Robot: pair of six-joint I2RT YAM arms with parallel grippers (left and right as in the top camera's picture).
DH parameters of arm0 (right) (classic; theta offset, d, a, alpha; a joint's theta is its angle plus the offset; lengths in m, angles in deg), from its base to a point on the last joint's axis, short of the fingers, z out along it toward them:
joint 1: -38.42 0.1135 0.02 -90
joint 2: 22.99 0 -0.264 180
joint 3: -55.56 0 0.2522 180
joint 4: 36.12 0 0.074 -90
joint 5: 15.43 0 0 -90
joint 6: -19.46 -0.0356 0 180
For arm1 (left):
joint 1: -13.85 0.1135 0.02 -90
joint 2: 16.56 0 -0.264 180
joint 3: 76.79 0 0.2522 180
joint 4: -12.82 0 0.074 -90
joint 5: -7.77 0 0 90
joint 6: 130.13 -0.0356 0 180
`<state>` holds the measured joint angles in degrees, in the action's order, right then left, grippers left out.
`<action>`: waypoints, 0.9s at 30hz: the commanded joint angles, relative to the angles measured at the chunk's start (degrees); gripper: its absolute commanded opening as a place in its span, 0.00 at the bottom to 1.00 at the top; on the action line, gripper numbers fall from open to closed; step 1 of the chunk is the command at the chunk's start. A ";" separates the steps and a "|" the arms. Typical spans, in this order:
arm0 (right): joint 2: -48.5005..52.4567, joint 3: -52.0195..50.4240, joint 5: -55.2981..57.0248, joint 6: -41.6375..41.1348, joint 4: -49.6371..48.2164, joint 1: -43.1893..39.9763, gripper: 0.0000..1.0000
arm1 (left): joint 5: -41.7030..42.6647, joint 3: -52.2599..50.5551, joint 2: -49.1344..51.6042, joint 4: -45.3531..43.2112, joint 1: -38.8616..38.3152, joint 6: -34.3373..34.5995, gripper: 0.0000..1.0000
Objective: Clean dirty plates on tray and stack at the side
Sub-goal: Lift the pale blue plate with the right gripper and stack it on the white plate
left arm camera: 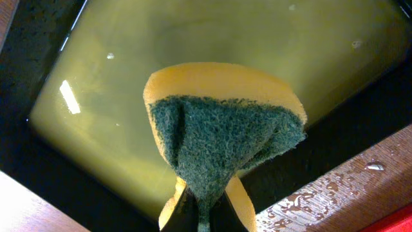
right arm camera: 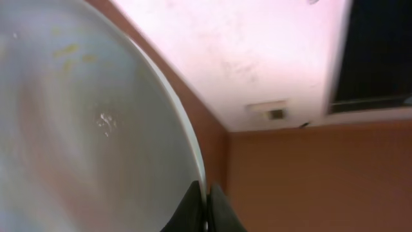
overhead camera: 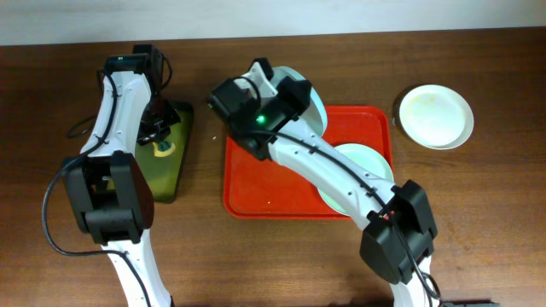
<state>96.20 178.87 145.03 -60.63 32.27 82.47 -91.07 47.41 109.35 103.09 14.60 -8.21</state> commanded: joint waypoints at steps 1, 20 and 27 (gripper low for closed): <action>-1.20 1.05 8.37 15.21 -1.95 3.30 0.04 | -0.15 1.05 -1.88 0.28 0.15 -0.74 0.00; -0.50 0.24 -99.16 -2.10 -1.27 -55.25 0.04 | -0.13 -0.02 -1.86 -1.22 0.11 -0.72 0.00; 0.50 -11.85 -88.24 -13.03 -10.51 -75.34 0.04 | -0.13 -0.37 -1.86 -1.90 0.11 -0.74 0.00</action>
<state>96.33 170.74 50.45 -67.12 24.47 9.25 -91.05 47.34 109.35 101.12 14.62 -8.21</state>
